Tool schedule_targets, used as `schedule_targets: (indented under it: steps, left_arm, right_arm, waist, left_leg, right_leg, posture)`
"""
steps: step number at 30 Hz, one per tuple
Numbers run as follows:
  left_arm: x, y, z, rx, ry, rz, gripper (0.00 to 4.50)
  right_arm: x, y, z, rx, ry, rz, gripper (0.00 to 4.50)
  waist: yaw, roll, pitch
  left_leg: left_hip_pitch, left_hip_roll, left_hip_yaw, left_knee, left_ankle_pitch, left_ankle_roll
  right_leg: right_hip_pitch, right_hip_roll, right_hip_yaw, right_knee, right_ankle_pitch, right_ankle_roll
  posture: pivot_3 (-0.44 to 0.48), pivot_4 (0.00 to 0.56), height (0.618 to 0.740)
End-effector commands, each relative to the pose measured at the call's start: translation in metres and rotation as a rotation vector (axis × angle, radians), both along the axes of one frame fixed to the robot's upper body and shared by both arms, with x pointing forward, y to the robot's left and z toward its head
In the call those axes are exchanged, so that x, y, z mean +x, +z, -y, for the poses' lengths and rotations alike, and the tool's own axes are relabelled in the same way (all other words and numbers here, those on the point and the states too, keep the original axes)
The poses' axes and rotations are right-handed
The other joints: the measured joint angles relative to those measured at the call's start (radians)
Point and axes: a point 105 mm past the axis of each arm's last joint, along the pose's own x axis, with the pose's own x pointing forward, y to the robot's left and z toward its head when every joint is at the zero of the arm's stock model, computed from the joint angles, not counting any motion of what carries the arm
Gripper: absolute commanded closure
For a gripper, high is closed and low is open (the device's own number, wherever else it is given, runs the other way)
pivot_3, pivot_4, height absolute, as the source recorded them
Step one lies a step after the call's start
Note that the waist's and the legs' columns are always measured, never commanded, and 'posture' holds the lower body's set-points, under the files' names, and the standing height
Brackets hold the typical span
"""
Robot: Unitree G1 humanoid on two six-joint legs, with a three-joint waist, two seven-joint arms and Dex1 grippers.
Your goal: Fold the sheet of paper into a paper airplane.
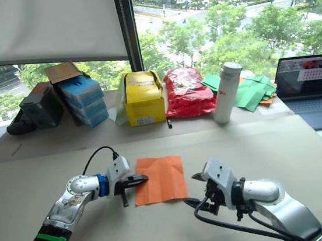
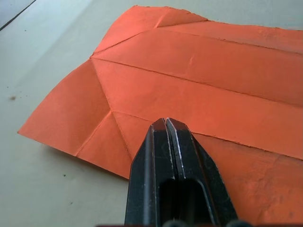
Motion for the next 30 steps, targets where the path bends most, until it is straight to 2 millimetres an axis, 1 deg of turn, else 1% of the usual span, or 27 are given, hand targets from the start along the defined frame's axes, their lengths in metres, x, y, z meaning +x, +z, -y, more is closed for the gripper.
schedule_targets:
  steps: [1, 3, 5, 7, 8, 9, 11, 15, 18, 22, 28, 30]
  left_arm:
    - [-0.008, -0.016, 0.005, 0.048, -0.034, -0.049, 4.50]
    - [-0.009, -0.017, 0.007, 0.054, -0.042, -0.053, 4.50]
    - [-0.008, -0.017, 0.009, 0.062, -0.054, -0.055, 4.50]
    - [-0.008, -0.018, 0.013, 0.066, -0.067, -0.061, 4.50]
    - [-0.008, -0.018, 0.014, 0.070, -0.078, -0.062, 4.50]
    - [-0.006, -0.017, 0.015, 0.075, -0.091, -0.061, 4.50]
    - [-0.003, -0.015, 0.017, 0.078, -0.104, -0.057, 4.50]
    - [0.009, -0.006, 0.020, 0.084, -0.114, -0.040, 4.50]
    - [0.013, -0.010, 0.019, 0.111, -0.131, -0.049, 4.50]
    - [0.015, -0.021, 0.013, 0.183, -0.157, -0.055, 4.50]
    - [0.017, -0.026, 0.010, 0.213, -0.168, -0.043, 4.50]
    - [0.017, -0.026, 0.010, 0.211, -0.169, -0.042, 4.50]
  right_arm:
    - [-0.012, -0.004, -0.020, 0.007, 0.030, -0.015, 1.88]
    - [-0.014, -0.012, -0.023, -0.011, 0.011, -0.029, 2.61]
    - [-0.015, -0.020, -0.025, -0.022, -0.018, -0.038, 3.24]
    - [-0.011, -0.027, -0.023, -0.033, -0.086, -0.040, 3.98]
    - [-0.012, -0.031, -0.023, -0.039, -0.110, -0.043, 4.29]
    - [-0.013, -0.035, -0.022, -0.038, -0.140, -0.054, 4.48]
    - [-0.015, -0.040, -0.022, -0.039, -0.165, -0.069, 4.48]
    - [-0.017, -0.045, -0.018, -0.054, -0.210, -0.080, 4.48]
    - [-0.014, -0.051, -0.015, -0.071, -0.272, -0.086, 4.48]
    - [-0.005, -0.053, -0.010, -0.086, -0.351, -0.074, 4.48]
    - [0.002, -0.052, -0.016, -0.067, -0.412, -0.073, 4.48]
    - [0.009, -0.051, -0.016, -0.059, -0.459, -0.059, 4.48]
  waist:
    - [0.000, 0.000, 0.000]
    - [0.002, 0.000, 0.000]
    - [0.003, 0.000, 0.000]
    - [0.005, -0.001, -0.001]
    - [0.006, -0.001, -0.001]
    - [0.007, -0.001, -0.001]
    - [0.007, -0.001, -0.002]
    - [0.009, -0.002, -0.003]
    - [0.007, -0.003, -0.004]
    - [0.003, -0.007, -0.009]
    - [0.000, -0.012, -0.014]
    - [-0.001, -0.012, -0.014]
  left_leg:
    - [0.000, 0.000, 0.000, 0.000, 0.000, 0.000]
    - [0.000, 0.000, 0.000, 0.000, 0.000, 0.000]
    - [0.000, 0.000, 0.000, 0.001, 0.000, -0.001]
    - [0.000, -0.001, 0.000, 0.001, 0.000, -0.001]
    - [0.000, -0.001, 0.000, 0.001, 0.001, -0.001]
    - [-0.001, -0.001, 0.000, 0.001, 0.001, -0.001]
    - [0.000, -0.001, 0.000, 0.001, 0.001, -0.001]
    - [0.000, -0.001, 0.000, 0.002, 0.000, -0.001]
    - [0.000, -0.001, 0.000, 0.002, 0.000, -0.001]
    - [0.001, -0.001, 0.000, 0.002, 0.000, -0.001]
    - [0.003, 0.000, 0.000, 0.001, 0.000, 0.000]
    - [0.004, 0.000, 0.000, 0.001, 0.000, 0.000]
  right_leg:
    - [0.000, 0.000, 0.000, 0.000, 0.000, 0.000]
    - [0.000, 0.000, 0.000, 0.000, 0.000, 0.000]
    - [0.000, -0.001, 0.000, 0.000, 0.000, 0.000]
    - [0.000, -0.001, -0.001, 0.000, 0.000, 0.000]
    - [0.000, 0.000, -0.001, 0.000, 0.000, 0.001]
    - [0.000, 0.000, -0.001, 0.000, 0.000, 0.001]
    - [0.000, 0.000, -0.001, 0.000, 0.000, 0.001]
    - [0.001, 0.001, -0.001, 0.000, 0.000, 0.001]
    - [0.001, 0.001, -0.001, 0.000, 0.000, 0.001]
    - [0.002, 0.002, -0.001, 0.001, 0.000, 0.001]
    - [0.003, 0.001, 0.000, 0.001, 0.000, 0.001]
    - [0.002, 0.001, 0.000, 0.001, 0.000, 0.001]
  posture:
    - [0.000, 0.150, 0.740]
    - [0.000, 0.150, 0.740]
    - [0.000, 0.150, 0.740]
    - [0.000, 0.150, 0.740]
    - [0.000, 0.150, 0.740]
    - [0.000, 0.150, 0.740]
    - [0.000, 0.150, 0.740]
    - [0.000, 0.150, 0.740]
    - [0.000, 0.150, 0.740]
    - [0.000, 0.150, 0.740]
    - [0.000, 0.150, 0.740]
    - [0.000, 0.150, 0.740]
